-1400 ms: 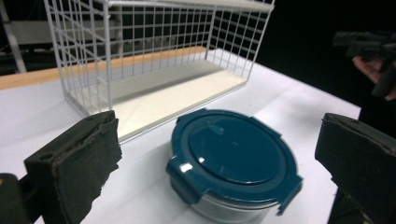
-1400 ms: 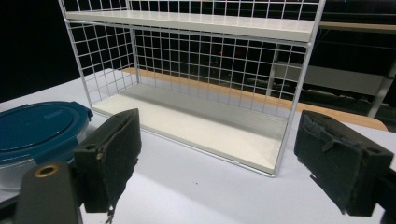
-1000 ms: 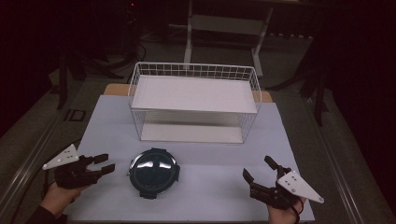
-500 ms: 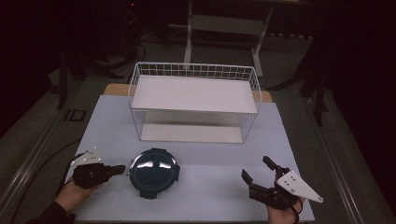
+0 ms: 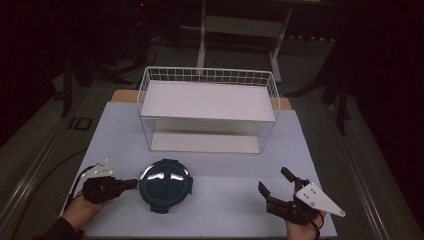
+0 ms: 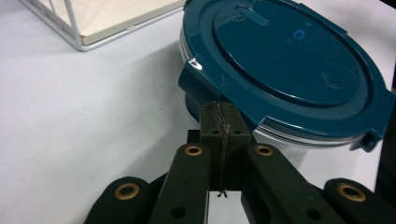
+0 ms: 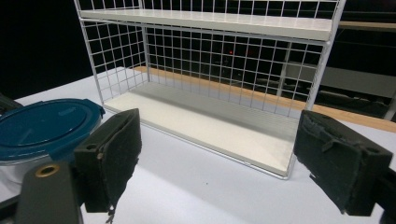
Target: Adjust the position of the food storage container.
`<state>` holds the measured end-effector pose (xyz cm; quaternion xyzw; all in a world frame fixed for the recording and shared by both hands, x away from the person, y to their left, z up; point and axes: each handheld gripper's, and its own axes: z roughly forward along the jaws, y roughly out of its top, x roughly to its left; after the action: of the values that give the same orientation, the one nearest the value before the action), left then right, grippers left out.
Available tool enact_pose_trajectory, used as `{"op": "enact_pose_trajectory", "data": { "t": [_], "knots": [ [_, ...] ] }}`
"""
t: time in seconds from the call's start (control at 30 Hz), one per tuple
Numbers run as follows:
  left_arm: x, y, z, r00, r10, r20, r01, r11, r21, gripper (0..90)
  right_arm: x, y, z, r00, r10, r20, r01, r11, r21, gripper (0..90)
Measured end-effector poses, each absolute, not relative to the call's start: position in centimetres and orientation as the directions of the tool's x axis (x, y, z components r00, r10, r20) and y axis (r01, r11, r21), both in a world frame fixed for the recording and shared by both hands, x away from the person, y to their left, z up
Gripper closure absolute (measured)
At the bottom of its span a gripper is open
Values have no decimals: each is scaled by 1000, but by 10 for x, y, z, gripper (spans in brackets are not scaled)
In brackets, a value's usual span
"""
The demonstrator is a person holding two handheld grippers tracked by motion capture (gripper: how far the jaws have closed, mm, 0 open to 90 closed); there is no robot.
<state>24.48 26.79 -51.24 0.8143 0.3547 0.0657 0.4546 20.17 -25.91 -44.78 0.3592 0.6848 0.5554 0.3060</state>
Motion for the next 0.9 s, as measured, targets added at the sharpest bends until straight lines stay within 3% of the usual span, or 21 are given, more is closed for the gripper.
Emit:
{"op": "enact_pose_trajectory", "data": {
  "t": [0.9],
  "knots": [
    [242, 229, -513, 781, 558, -281, 525, -341, 780, 898, 205, -254, -450, -570, 821, -19, 164, 137, 977, 151]
  ]
}}
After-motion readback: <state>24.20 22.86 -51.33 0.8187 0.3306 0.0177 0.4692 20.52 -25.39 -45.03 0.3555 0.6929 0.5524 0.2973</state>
